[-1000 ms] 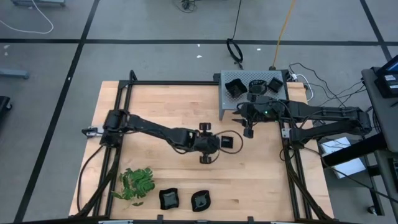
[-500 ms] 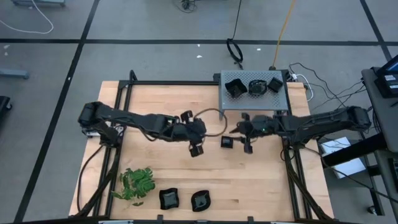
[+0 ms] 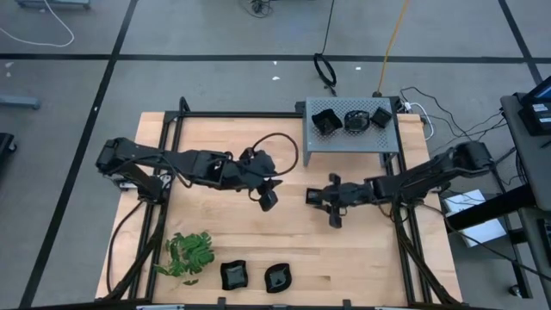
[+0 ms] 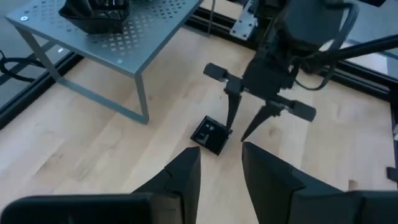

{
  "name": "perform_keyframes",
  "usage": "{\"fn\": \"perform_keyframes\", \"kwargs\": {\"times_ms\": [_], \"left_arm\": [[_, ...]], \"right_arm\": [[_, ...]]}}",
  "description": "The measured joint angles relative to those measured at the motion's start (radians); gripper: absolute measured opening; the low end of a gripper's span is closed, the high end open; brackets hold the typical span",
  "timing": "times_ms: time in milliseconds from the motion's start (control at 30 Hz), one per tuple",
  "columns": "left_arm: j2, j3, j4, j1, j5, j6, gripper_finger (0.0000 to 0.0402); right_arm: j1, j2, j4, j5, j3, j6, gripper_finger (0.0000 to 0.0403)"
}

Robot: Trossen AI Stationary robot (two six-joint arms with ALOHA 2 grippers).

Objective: Pick & Place Mini shaped plates
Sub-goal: Stack the black square plate on top of the black square plate on the shelf

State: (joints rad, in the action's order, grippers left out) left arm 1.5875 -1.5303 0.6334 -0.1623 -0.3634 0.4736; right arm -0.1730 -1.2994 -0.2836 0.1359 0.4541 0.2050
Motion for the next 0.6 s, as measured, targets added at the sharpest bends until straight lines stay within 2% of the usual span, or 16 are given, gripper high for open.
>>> {"fn": "perform_keyframes", "kwargs": {"times_ms": [200,467,600], "left_arm": [[0.001,0.000,0.004,0.000,0.004,0.001,0.0120],[0.001,0.000,0.008,0.000,0.004,-0.003,0.0120],[0.001,0.000,0.009,0.000,0.004,-0.003,0.0120]], "right_arm": [[-0.006,-0.087,-0.006,0.103,0.004,-0.040,0.0119],[-0.015,-0.114,-0.054,0.046,0.005,-0.057,0.0119],[-0.020,-0.116,-0.063,0.064,0.005,-0.089,0.0119]]}}
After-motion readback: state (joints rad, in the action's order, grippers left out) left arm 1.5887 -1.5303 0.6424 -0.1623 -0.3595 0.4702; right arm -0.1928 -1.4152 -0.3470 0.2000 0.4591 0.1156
